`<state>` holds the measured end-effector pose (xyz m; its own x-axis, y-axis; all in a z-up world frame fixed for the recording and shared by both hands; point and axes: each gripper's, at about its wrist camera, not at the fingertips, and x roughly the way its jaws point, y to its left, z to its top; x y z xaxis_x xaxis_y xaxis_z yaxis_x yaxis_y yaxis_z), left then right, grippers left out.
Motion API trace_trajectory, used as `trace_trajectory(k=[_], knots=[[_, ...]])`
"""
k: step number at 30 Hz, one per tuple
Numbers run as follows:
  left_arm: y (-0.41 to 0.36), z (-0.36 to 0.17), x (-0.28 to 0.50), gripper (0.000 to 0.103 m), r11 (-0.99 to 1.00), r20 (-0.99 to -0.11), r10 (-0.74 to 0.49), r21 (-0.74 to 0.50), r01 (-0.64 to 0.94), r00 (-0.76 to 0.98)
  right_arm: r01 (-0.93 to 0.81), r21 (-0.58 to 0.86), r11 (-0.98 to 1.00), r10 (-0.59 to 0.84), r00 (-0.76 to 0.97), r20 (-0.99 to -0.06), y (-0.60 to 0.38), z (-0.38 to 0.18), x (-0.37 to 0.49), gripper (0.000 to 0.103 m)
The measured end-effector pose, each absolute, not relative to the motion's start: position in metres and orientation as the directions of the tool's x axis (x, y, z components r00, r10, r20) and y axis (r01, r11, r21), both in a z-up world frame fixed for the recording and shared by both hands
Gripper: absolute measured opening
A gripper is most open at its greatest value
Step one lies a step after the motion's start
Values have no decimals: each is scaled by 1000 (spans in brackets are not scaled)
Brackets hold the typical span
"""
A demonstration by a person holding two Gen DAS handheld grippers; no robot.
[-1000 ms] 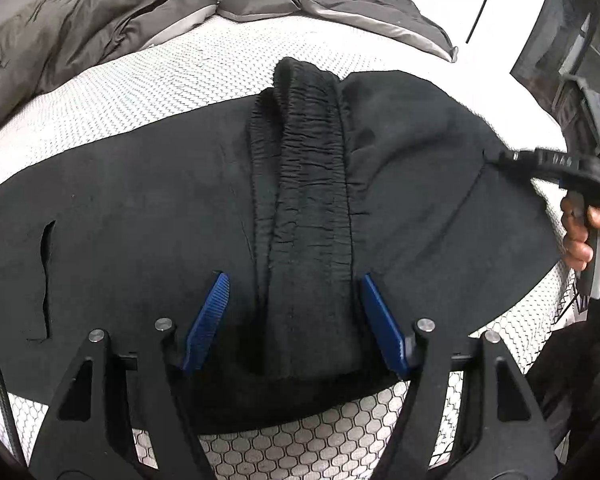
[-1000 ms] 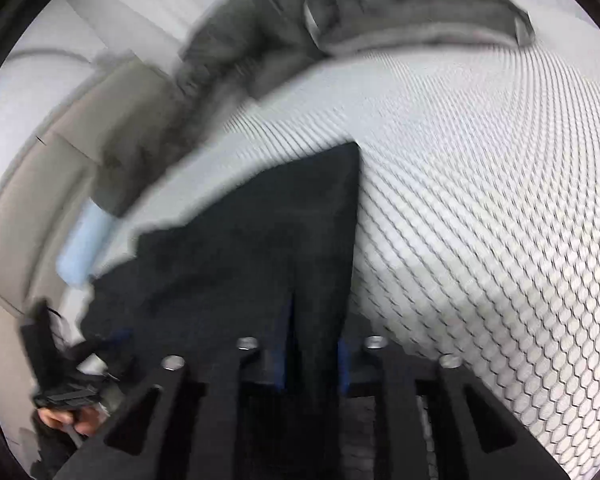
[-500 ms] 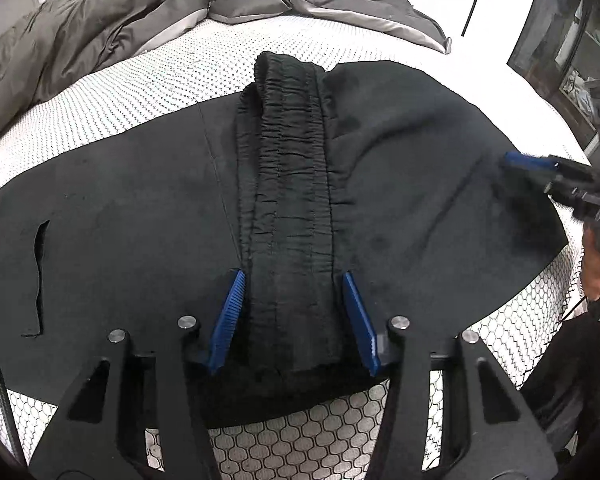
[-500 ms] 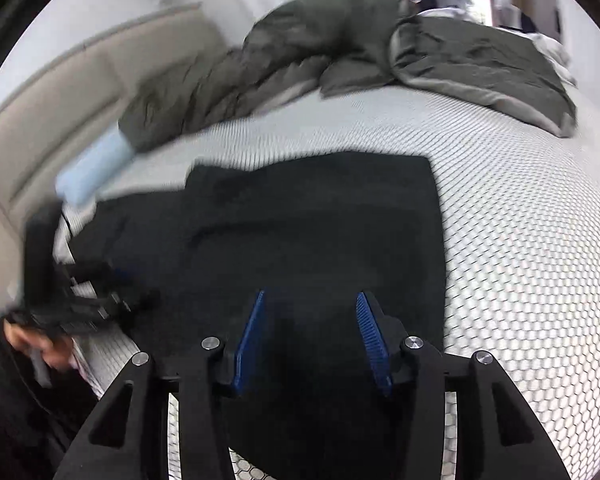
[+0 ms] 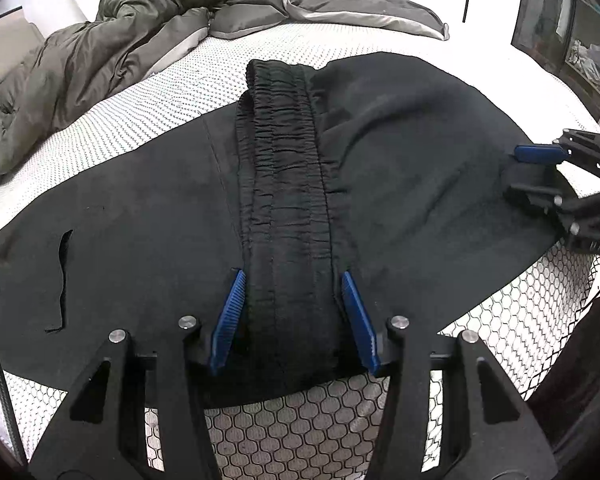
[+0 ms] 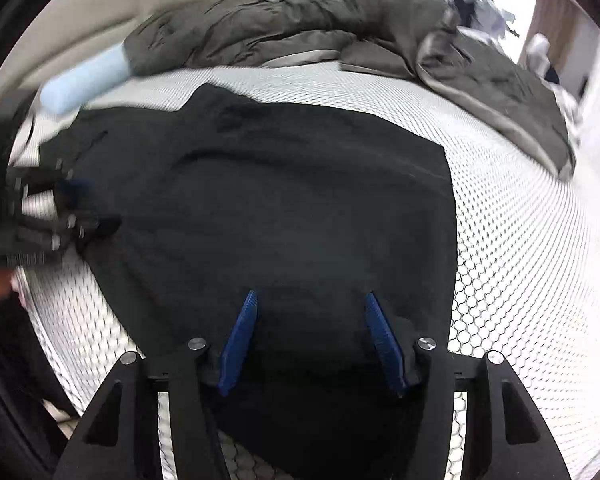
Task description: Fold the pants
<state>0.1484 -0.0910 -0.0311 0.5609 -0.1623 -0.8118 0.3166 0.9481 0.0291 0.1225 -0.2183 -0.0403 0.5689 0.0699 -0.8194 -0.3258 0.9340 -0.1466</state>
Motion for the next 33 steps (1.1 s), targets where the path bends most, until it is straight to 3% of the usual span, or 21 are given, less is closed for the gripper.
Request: trace_trajectory(k=[3, 5, 8, 11, 13, 15, 18, 21, 25, 28, 30, 31, 33], knots=[[-89, -30, 147, 48, 947, -812, -168, 24, 319, 560, -303, -279, 911, -52, 587, -808, -228, -43, 117, 61], [-89, -30, 146, 48, 947, -812, -167, 26, 321, 559, -245, -336, 909, -128, 604, -787, -244, -42, 113, 71], [-87, -28, 147, 48, 948, -812, -168, 23, 317, 559, -200, -278, 940, -103, 609, -786, -263, -38, 107, 72], [-67, -8, 143, 48, 964, -778, -210, -65, 256, 592, -207, -229, 951, -49, 631, -774, -265, -30, 105, 72], [-42, 8, 135, 57, 979, -730, -200, -119, 166, 653, -218, -184, 959, 1, 649, -761, -263, -24, 104, 76], [-7, 24, 125, 82, 981, -663, -169, -181, 63, 730, -214, -145, 966, 34, 661, -749, -264, -19, 104, 84], [56, 39, 109, 86, 952, -591, -57, -274, -133, 805, -204, -76, 976, 84, 674, -734, -265, -12, 106, 86], [119, 30, 101, 93, 875, -604, 68, -346, -338, 794, -170, 23, 985, 131, 664, -736, -274, -9, 112, 88], [175, -6, 101, 93, 716, -695, 33, -485, -502, 718, -106, 107, 989, 150, 644, -750, -284, -11, 116, 88], [191, -31, 107, 88, 656, -739, -46, -529, -538, 672, -93, 111, 990, 144, 642, -753, -285, -11, 120, 88], [196, -43, 114, 85, 624, -723, -110, -584, -519, 682, -98, 114, 989, 150, 642, -752, -284, -10, 121, 88], [200, -48, 118, 82, 609, -724, -115, -593, -528, 680, -103, 113, 988, 153, 643, -750, -283, -9, 122, 88], [204, -56, 124, 58, 569, -730, -95, -598, -565, 677, -115, 112, 987, 160, 643, -749, -281, -9, 122, 88]])
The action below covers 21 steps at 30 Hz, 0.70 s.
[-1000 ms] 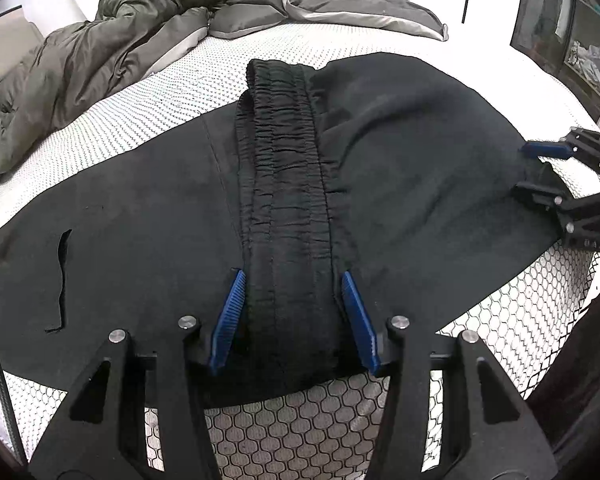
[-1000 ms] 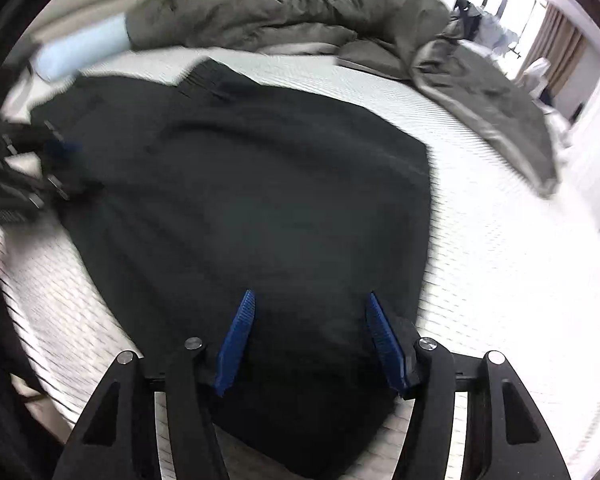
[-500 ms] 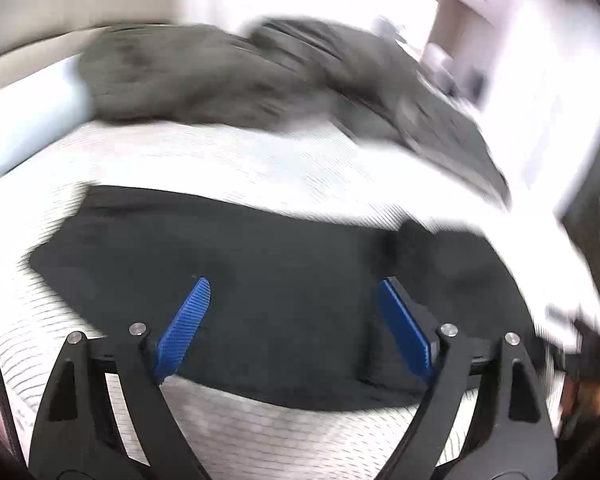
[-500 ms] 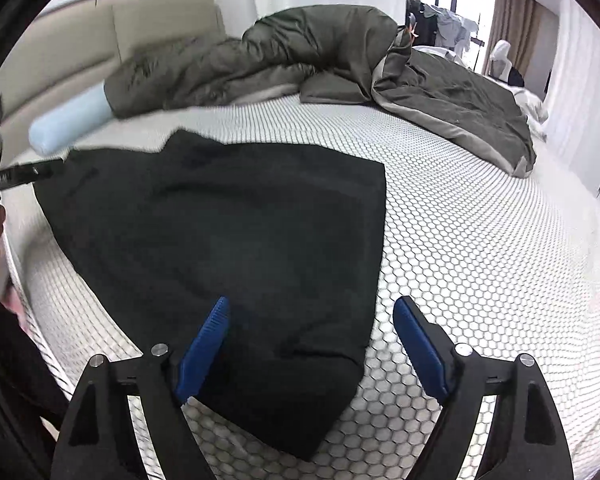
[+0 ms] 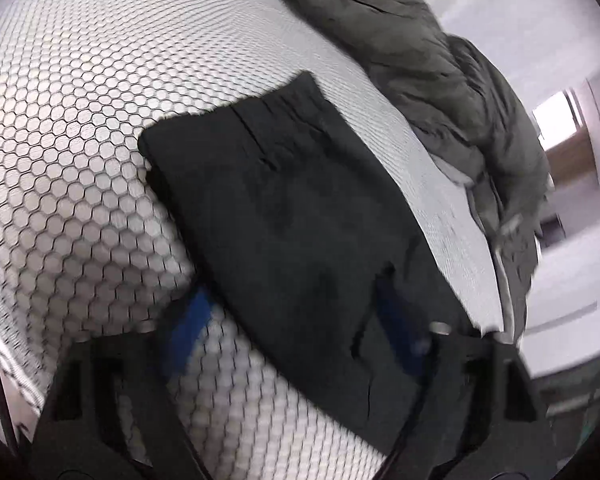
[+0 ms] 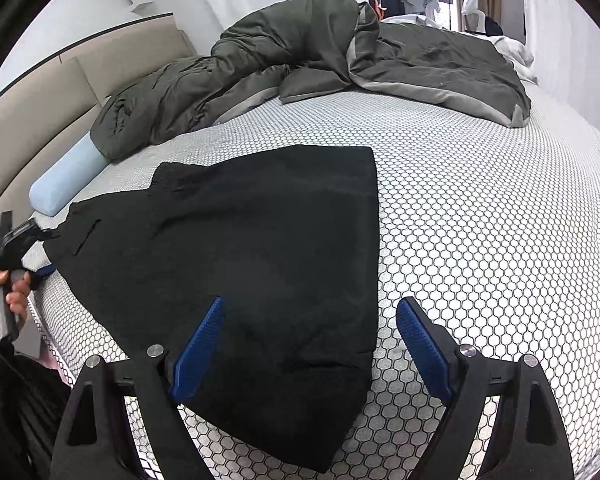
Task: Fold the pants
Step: 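Grasp the folded pants edge with the left gripper and lift it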
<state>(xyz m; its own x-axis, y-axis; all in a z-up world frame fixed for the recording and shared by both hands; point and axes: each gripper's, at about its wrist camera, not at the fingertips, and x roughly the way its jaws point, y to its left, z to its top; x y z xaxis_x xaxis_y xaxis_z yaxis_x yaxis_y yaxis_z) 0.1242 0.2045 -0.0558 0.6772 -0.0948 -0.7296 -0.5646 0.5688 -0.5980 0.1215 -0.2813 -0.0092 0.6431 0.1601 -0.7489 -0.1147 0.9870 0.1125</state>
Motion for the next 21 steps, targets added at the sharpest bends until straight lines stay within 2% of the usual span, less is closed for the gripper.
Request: trace_trajectory(k=[1, 2, 3, 6, 9, 12, 17, 19, 20, 21], knots=[[208, -56, 130, 47, 558, -728, -77, -598, -575, 682, -119, 113, 986, 164, 644, -748, -280, -9, 121, 88], [209, -56, 134, 25, 564, -730, -64, -589, -579, 681, -122, 113, 986, 165, 644, -747, -280, -10, 118, 88], [211, -54, 138, 12, 587, -740, -32, -559, -586, 672, -124, 112, 986, 166, 644, -747, -279, -11, 119, 88], [199, -37, 141, 4, 639, -716, 38, -519, -568, 697, -132, 109, 985, 169, 636, -753, -279, -14, 118, 88], [164, 4, 137, 2, 751, -629, 99, -461, -473, 771, -129, 100, 987, 159, 630, -760, -281, -18, 119, 88], [110, 45, 130, 2, 867, -531, 95, -372, -332, 842, -115, 95, 989, 147, 635, -758, -286, -17, 120, 88], [-3, 102, 136, 2, 952, -437, -113, -306, -30, 892, -92, 120, 989, 151, 663, -733, -295, -8, 118, 88], [-66, 109, 142, 5, 936, -458, -302, -309, 169, 836, -91, 124, 988, 153, 669, -728, -297, -7, 117, 88], [-92, 107, 144, 14, 917, -487, -376, -316, 242, 789, -87, 121, 989, 148, 668, -730, -298, -8, 117, 88], [-126, 99, 148, 36, 876, -524, -479, -336, 346, 704, -80, 116, 990, 140, 665, -733, -300, -9, 118, 88]])
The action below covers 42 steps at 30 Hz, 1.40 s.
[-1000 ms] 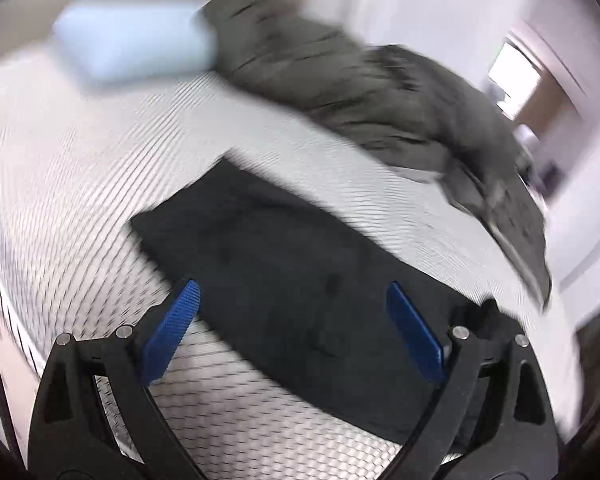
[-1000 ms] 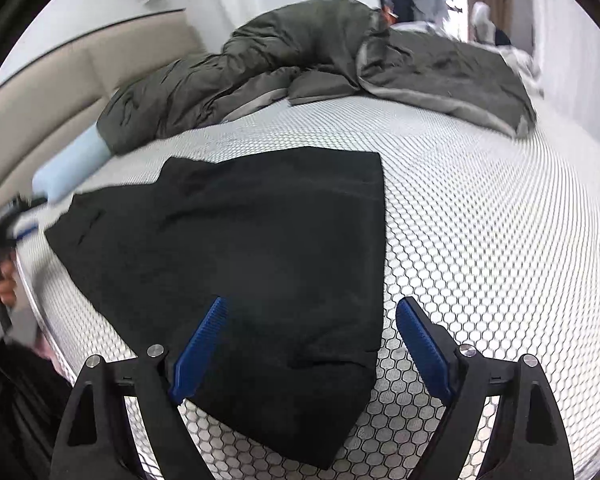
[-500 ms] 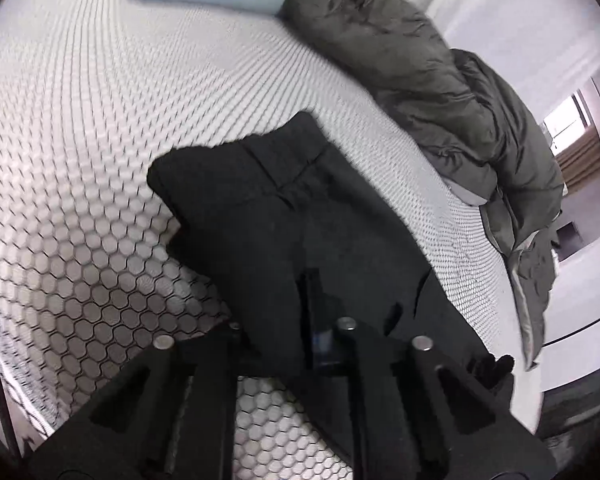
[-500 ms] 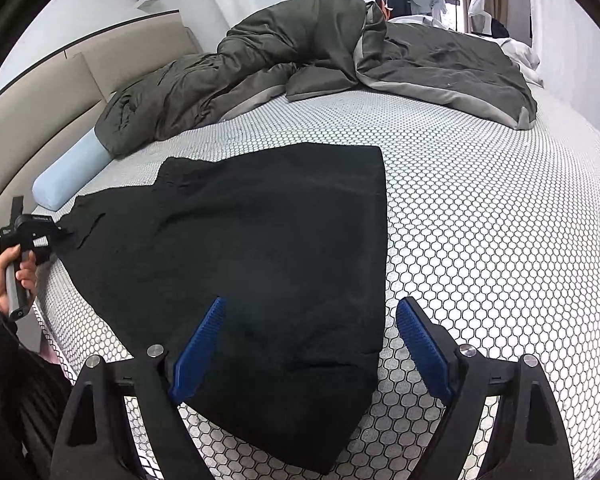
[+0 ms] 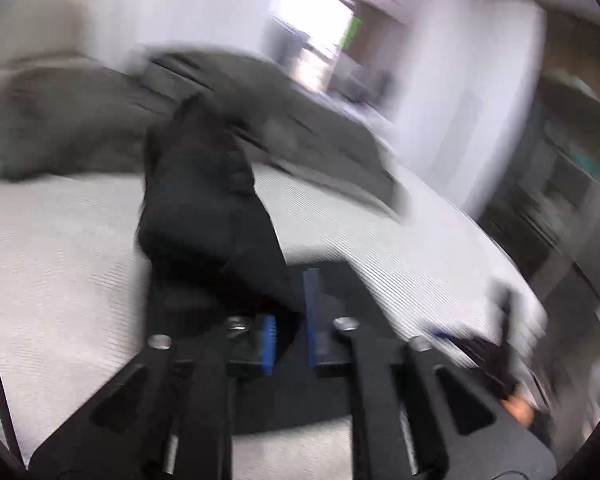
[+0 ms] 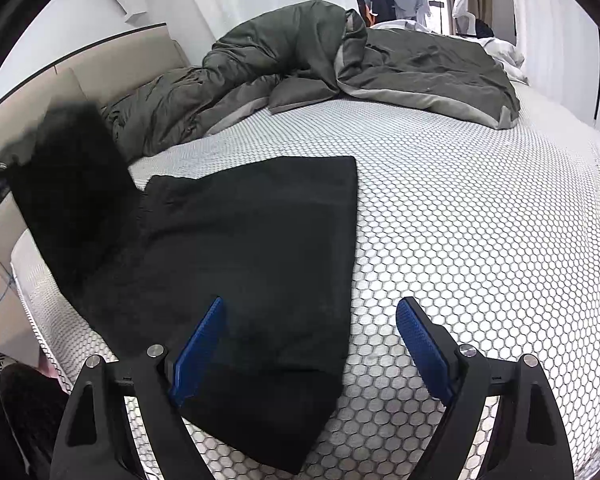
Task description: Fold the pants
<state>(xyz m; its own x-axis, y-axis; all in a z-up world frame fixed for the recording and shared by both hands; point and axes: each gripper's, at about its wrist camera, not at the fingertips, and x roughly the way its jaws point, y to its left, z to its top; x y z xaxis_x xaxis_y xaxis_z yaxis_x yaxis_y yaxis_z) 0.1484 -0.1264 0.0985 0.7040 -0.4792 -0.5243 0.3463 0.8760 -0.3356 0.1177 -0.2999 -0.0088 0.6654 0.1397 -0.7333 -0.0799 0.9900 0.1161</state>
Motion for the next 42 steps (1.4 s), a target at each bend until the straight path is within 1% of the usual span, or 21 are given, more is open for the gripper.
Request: trace_trajectory(k=[2, 4, 6, 7, 9, 11, 12, 14, 16, 17, 18, 19, 20, 23, 25, 29, 36, 38, 40, 41, 42], knots=[[-165, 84, 148, 63, 812, -558, -580, -342, 473, 593, -68, 112, 991, 128, 659, -741, -304, -11, 118, 88], [-176, 74, 140, 68, 802, -556, -589, -311, 510, 587, -51, 108, 993, 115, 659, -743, -310, -10, 117, 88], [-174, 69, 141, 78, 808, -557, -577, -283, 516, 598, -32, 100, 995, 95, 661, -744, -316, -9, 113, 88], [-165, 66, 141, 80, 820, -556, -562, -278, 500, 612, -27, 98, 995, 91, 663, -743, -319, -8, 111, 88], [-144, 58, 128, 80, 852, -559, -515, -257, 455, 649, -29, 103, 994, 97, 659, -745, -323, -9, 108, 88], [-125, 49, 132, 81, 897, -570, -438, -219, 384, 696, -35, 108, 994, 105, 659, -745, -324, -9, 108, 88], [-107, 40, 145, 81, 933, -576, -357, -180, 312, 735, -45, 124, 991, 123, 656, -745, -324, -10, 107, 88], [-85, 19, 149, 81, 963, -585, -270, -149, 226, 765, -69, 169, 983, 172, 654, -737, -321, -9, 107, 88], [-60, -8, 164, 80, 978, -638, -204, -170, 122, 743, -105, 250, 962, 256, 654, -712, -319, -6, 106, 88], [-49, -20, 175, 78, 976, -678, -197, -203, 78, 708, -121, 293, 948, 299, 650, -698, -319, -5, 103, 86], [-41, -28, 178, 77, 971, -706, -203, -233, 48, 678, -147, 358, 922, 365, 640, -676, -319, -5, 103, 79], [-35, -31, 181, 77, 968, -718, -209, -249, 36, 664, -171, 440, 881, 443, 621, -647, -321, -5, 104, 76], [-31, -31, 179, 77, 967, -711, -210, -254, 33, 671, -177, 475, 862, 474, 612, -633, -321, -5, 104, 76], [-26, -27, 173, 78, 972, -688, -187, -232, 31, 701, -173, 523, 835, 513, 588, -626, -318, -10, 110, 66], [-25, -29, 169, 78, 972, -693, -196, -233, 42, 693, -170, 533, 829, 525, 563, -638, -314, -16, 117, 54], [-29, -36, 166, 78, 975, -712, -188, -220, 39, 676, -153, 529, 835, 517, 549, -657, -311, -23, 126, 52], [-53, -32, 169, 78, 980, -722, -180, -188, 61, 668, -130, 569, 812, 551, 494, -673, -306, -38, 148, 53], [-55, -34, 170, 78, 982, -727, -174, -182, 58, 664, -118, 537, 835, 515, 511, -688, -301, -38, 152, 47], [-55, -35, 172, 78, 982, -730, -171, -183, 53, 662, -134, 456, 880, 452, 534, -714, -288, -32, 154, 16], [-55, -35, 172, 78, 982, -730, -172, -184, 52, 662, -142, 435, 889, 438, 544, -716, -285, -30, 149, 15], [-55, -34, 172, 78, 981, -728, -173, -184, 53, 663, -167, 415, 894, 432, 568, -701, -280, -22, 145, 10]])
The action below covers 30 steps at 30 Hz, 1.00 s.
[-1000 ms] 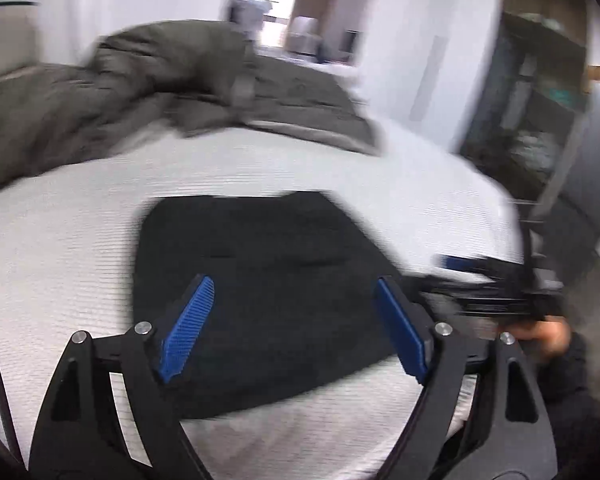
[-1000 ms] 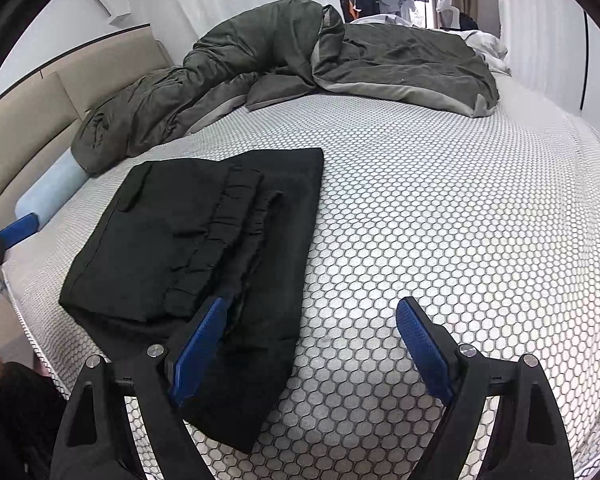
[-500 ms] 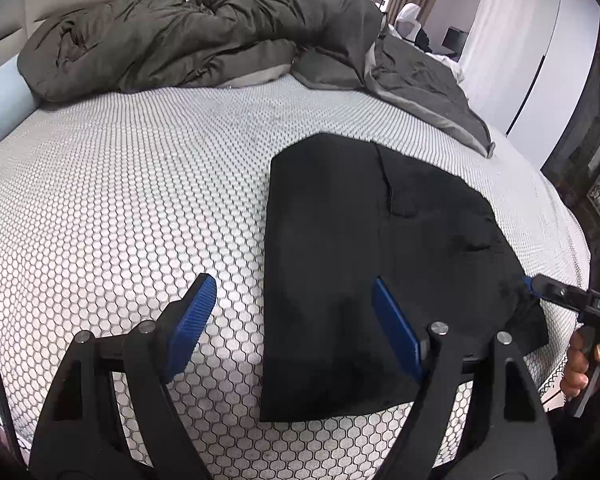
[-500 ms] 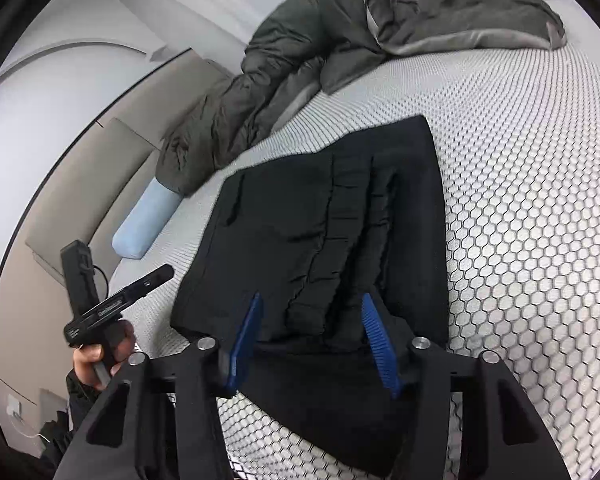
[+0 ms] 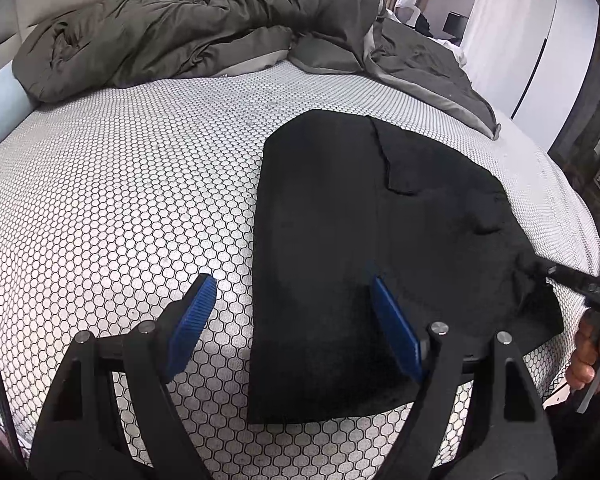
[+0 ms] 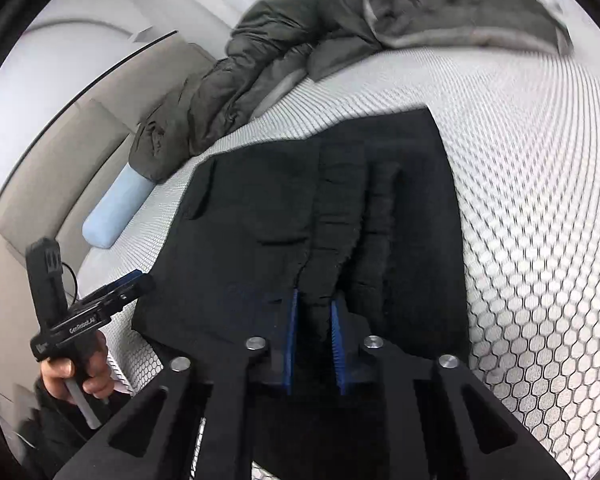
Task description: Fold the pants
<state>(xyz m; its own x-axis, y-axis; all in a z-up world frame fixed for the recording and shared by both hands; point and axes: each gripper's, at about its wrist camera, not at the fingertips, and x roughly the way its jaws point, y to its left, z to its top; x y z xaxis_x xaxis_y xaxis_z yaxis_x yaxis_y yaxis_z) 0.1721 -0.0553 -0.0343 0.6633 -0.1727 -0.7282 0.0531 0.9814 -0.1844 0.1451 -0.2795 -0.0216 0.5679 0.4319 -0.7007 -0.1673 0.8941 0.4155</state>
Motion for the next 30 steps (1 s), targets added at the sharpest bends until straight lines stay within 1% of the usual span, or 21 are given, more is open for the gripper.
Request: trace_trajectory(k=[4, 5, 7, 8, 9, 11, 12, 13, 14, 15, 17, 20, 21, 23, 24, 25, 26, 27, 28, 30], knots=[[-54, -31, 168, 78, 981, -717, -177, -185, 60, 674, -220, 350, 910, 403, 662, -631, -277, 15, 125, 8], [-54, -31, 168, 78, 982, -719, -174, -181, 60, 673, -210, 329, 921, 381, 669, -638, -279, 18, 123, 8], [-53, -34, 169, 78, 983, -728, -167, -173, 57, 665, -154, 243, 958, 283, 651, -704, -281, 6, 126, 9], [-53, -35, 169, 78, 984, -734, -161, -168, 53, 660, -144, 224, 964, 264, 623, -737, -281, -3, 129, 9], [-53, -38, 171, 78, 985, -741, -153, -164, 45, 653, -134, 201, 971, 241, 571, -785, -279, -16, 133, 13], [-53, -40, 173, 78, 985, -749, -152, -171, 34, 644, -134, 196, 971, 237, 567, -789, -277, -21, 134, 17], [-54, -40, 174, 78, 985, -749, -152, -171, 34, 645, -141, 203, 969, 247, 575, -780, -279, -16, 133, 23], [-54, -39, 174, 78, 985, -748, -151, -167, 37, 646, -139, 220, 965, 260, 585, -768, -282, -11, 132, 35], [-55, -39, 173, 78, 986, -747, -149, -162, 40, 648, -138, 243, 960, 277, 595, -755, -285, -8, 130, 42], [-56, -40, 173, 78, 987, -748, -146, -155, 44, 647, -134, 269, 954, 294, 602, -742, -291, -6, 128, 52], [-57, -41, 173, 78, 987, -751, -146, -153, 46, 644, -122, 305, 945, 315, 593, -741, -299, -8, 126, 52], [-58, -40, 173, 78, 987, -750, -150, -153, 51, 644, -99, 343, 934, 340, 542, -769, -305, -22, 134, 53], [-59, -40, 173, 78, 987, -749, -148, -149, 53, 646, -97, 353, 931, 349, 525, -776, -311, -27, 135, 55], [-60, -40, 173, 78, 988, -749, -145, -143, 55, 646, -106, 389, 915, 387, 502, -773, -311, -34, 144, 64], [-61, -41, 174, 78, 989, -750, -143, -140, 57, 645, -108, 407, 907, 403, 501, -766, -312, -36, 148, 64], [-61, -42, 174, 78, 989, -751, -142, -137, 58, 644, -103, 401, 910, 394, 512, -763, -311, -37, 150, 50], [-61, -42, 174, 78, 989, -752, -141, -135, 59, 644, -117, 383, 916, 385, 521, -762, -305, -37, 151, 39], [-61, -42, 174, 78, 989, -752, -139, -133, 58, 645, -135, 365, 921, 378, 529, -759, -301, -35, 151, 31], [-61, -42, 174, 78, 989, -751, -139, -134, 56, 646, -161, 352, 922, 381, 547, -746, -296, -28, 148, 20], [-60, -40, 173, 78, 989, -747, -141, -139, 54, 649, -204, 354, 913, 404, 578, -709, -289, -11, 139, 16]])
